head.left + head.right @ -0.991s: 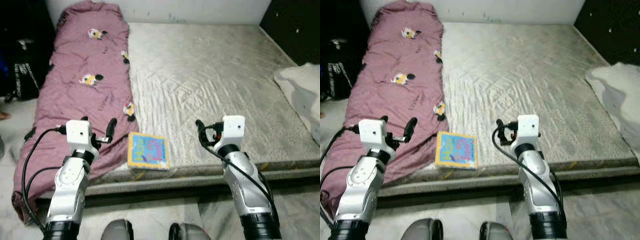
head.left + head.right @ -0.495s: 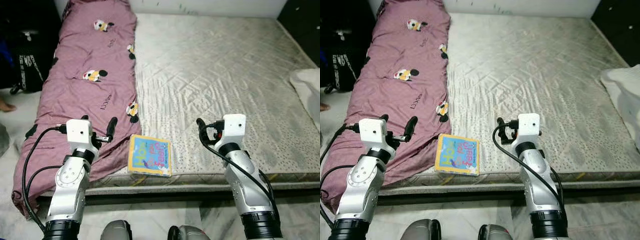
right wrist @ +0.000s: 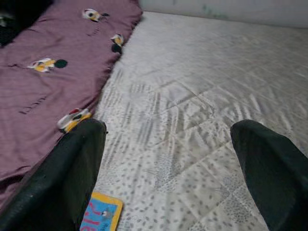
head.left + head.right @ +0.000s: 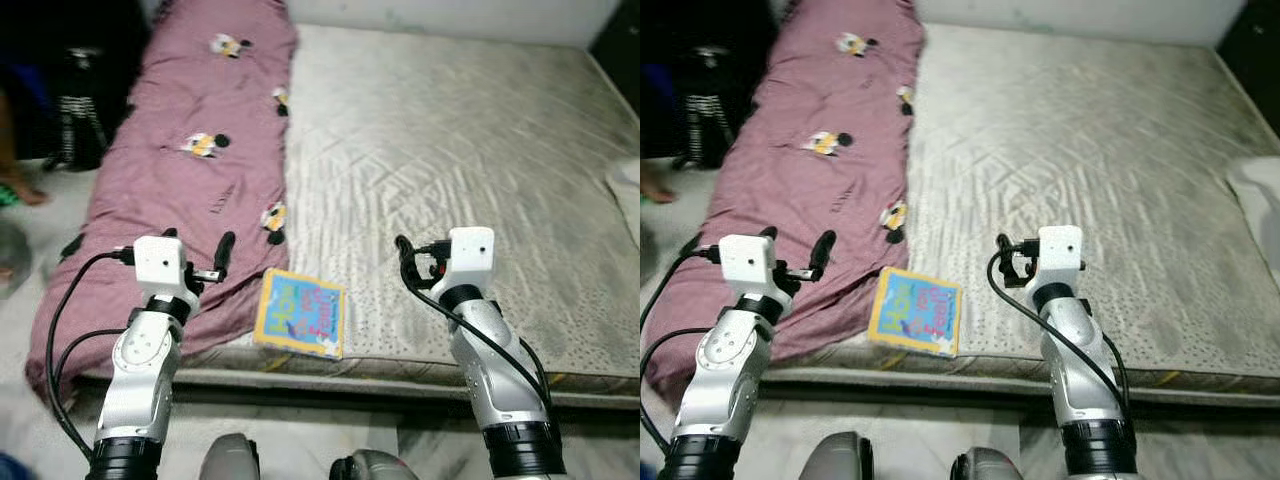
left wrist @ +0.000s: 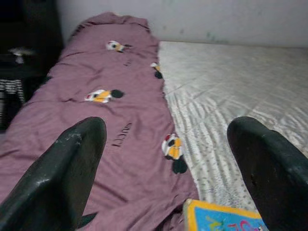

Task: Clean up the room

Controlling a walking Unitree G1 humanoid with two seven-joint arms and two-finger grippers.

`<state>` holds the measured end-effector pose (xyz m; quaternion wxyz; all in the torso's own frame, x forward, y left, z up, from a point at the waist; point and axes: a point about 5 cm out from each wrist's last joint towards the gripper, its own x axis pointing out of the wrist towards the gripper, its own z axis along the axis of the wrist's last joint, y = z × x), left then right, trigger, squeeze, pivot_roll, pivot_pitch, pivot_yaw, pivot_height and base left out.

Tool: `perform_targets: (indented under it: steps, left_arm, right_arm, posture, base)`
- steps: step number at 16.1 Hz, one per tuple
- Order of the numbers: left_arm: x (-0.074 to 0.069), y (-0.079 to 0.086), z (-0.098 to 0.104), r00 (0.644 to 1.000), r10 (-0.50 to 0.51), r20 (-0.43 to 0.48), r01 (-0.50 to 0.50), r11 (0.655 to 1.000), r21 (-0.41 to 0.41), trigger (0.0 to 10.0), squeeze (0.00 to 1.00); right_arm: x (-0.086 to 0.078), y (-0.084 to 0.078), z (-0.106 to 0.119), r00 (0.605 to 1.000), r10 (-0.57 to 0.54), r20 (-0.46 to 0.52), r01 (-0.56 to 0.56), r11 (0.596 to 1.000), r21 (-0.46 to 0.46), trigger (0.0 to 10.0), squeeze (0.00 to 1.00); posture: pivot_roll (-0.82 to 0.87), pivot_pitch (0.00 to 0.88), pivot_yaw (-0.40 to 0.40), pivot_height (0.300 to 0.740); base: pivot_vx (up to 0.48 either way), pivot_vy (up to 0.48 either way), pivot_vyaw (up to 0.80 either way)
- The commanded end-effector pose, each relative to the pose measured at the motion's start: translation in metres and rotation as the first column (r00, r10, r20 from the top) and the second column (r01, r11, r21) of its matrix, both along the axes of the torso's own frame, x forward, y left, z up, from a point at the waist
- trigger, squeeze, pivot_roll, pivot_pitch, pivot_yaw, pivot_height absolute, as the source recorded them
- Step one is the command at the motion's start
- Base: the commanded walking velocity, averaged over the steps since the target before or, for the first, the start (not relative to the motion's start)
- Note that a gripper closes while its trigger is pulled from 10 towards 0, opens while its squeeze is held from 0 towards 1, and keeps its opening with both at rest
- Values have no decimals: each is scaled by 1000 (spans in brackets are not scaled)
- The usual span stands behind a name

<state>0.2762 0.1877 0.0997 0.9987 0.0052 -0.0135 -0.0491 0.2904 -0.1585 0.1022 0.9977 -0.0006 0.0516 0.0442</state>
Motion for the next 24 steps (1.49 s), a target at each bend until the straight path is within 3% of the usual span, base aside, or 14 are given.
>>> perform_targets:
  steps: [1, 10, 15, 24]
  left_arm:
    - [-1, 0, -2, 1000, 4, -17, -3, 1000, 8, 10000, 0]
    - [3, 0, -1, 1000, 12, -13, -12, 1000, -7, 10000, 0]
    - [0, -3, 2, 999, -37, 9, 37, 999, -2, 10000, 0]
    - [-1, -3, 2, 999, -50, 11, 50, 999, -6, 10000, 0]
  right_arm:
    - [-1, -4, -1, 1000, -21, -7, 21, 1000, 1, 10000, 0]
    - [2, -5, 0, 1000, -26, -8, 26, 1000, -9, 10000, 0]
    - [2, -4, 0, 1000, -26, -7, 26, 1000, -9, 10000, 0]
    - [1, -4, -1, 1000, -28, -8, 27, 1000, -6, 10000, 0]
  posture:
    - [35, 99, -47, 740]
    - [32, 108, -48, 740]
    - [31, 108, -47, 740]
    - [29, 113, -46, 740]
  base:
    - [0, 0, 0]
    - [0, 442, -155]
    - [0, 0, 0]
    - [277, 0, 0]
